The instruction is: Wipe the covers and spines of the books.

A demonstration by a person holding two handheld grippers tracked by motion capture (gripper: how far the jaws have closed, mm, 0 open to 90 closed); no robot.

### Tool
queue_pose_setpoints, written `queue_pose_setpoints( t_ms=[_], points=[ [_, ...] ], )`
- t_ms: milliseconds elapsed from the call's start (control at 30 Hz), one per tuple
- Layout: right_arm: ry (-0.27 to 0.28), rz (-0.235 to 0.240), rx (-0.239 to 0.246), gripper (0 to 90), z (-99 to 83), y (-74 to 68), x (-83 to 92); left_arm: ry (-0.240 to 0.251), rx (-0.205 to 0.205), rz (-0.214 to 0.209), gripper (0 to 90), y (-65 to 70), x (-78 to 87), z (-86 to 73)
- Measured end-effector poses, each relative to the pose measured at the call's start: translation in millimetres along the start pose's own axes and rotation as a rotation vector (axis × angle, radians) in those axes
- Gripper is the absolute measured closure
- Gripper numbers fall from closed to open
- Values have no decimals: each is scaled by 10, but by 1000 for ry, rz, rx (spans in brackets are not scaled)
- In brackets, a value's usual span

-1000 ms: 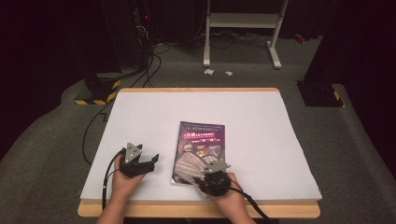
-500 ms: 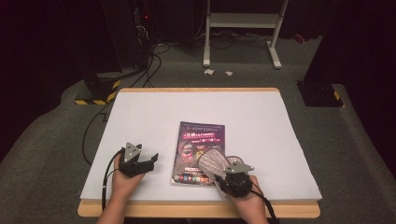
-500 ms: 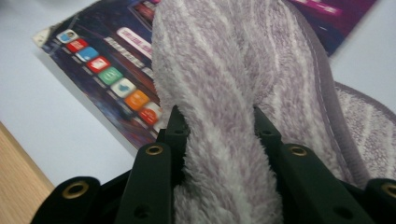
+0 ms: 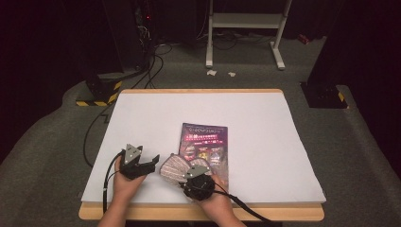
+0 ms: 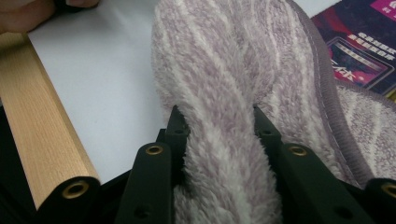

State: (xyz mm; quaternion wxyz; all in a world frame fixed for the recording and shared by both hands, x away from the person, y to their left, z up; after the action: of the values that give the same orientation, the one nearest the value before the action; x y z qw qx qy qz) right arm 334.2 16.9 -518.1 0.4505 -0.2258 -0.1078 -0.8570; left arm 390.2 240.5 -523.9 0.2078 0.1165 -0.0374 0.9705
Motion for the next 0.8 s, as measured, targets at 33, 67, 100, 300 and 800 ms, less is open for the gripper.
queue_pose_setpoints(
  t_ms=[33,67,100,300,800],
  points=[
    [0,7,-4,680,-7,25,18,-1,0,-1,195,1,-1,0],
    [0,7,-8,680,-14,36,31,-1,0,-1,196,1,-1,0],
    [0,7,-8,680,-14,36,31,-2,0,0,196,2,-1,-1],
    [-1,-35,-39,680,-132,243,265,1,-5,-1,196,9,-1,-1],
    [19,-219,-158,681,-527,787,991,-2,-15,0,198,16,-2,-1]
  ],
)
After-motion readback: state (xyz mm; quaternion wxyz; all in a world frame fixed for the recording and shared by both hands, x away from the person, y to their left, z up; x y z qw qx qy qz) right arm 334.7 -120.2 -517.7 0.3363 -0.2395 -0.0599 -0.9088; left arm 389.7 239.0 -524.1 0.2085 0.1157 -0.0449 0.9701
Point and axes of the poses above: each handheld gripper's, and its own axes: x roughly backward along the jaws, z roughly out of its top, y roughly to its right, the point moved 4 cm from there along -x, roughly forward along the jaws, and after that the axes turned 15 degrees about y, right-handed, at the moved point
